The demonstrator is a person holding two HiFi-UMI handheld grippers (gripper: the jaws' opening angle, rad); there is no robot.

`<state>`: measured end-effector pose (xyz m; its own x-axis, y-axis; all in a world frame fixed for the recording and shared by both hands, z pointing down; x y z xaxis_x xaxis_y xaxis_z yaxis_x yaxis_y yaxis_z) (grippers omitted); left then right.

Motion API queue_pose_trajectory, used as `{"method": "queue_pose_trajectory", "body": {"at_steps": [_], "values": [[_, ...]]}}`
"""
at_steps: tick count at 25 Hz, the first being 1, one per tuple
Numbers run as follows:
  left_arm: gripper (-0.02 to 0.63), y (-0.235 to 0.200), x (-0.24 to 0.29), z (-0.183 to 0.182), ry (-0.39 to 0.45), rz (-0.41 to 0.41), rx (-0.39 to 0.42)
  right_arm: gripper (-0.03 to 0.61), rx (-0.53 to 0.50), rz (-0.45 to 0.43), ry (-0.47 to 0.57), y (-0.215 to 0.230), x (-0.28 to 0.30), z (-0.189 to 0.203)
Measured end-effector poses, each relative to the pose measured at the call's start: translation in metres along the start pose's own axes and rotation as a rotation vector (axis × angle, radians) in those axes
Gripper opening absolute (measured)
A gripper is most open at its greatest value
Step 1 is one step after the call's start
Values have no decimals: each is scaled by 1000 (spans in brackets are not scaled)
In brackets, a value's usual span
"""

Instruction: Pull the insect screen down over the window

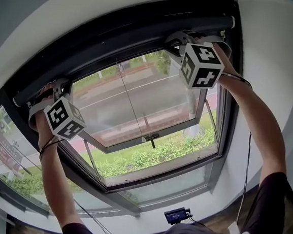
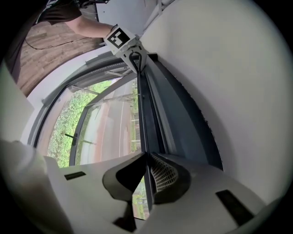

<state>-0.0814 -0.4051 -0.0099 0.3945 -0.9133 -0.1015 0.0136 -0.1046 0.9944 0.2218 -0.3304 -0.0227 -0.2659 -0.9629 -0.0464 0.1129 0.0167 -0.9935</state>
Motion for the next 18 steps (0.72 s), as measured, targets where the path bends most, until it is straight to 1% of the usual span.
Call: {"method": "queue_pose_trajectory", "body": {"at_steps": [4, 7, 13, 14, 17, 18], "values": [[23, -1, -1, -1, -9, -5, 6, 38, -71, -3, -22, -3, 5, -8], [23, 2, 0, -3, -34, -4, 51, 28, -115, -9, -39, -4, 8, -15], [28, 0, -5, -9, -84, -18, 99, 25, -92, -41, -43, -2, 6, -16], [29, 0, -6, -15, -73, -22, 103, 25, -94, -45, -46, -2, 5, -16], [29, -3, -6, -46, 26, -38, 75, 25, -95, -49, -52, -2, 4, -13], [29, -3, -2, -51, 40, -35, 76, 25, -92, -46, -52, -2, 4, -13]]}}
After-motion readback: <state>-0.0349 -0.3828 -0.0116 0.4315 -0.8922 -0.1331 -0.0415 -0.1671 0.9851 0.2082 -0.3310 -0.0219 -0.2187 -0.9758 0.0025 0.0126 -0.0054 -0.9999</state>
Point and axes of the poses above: the fingertips, and each gripper's own axes: x forward along the fingers, y to its right, z out of its underside, the point moved 5 cm from there along -x, backward along the fingers, and after that the axes turned 11 degrees about y, right-handed, at the moved point
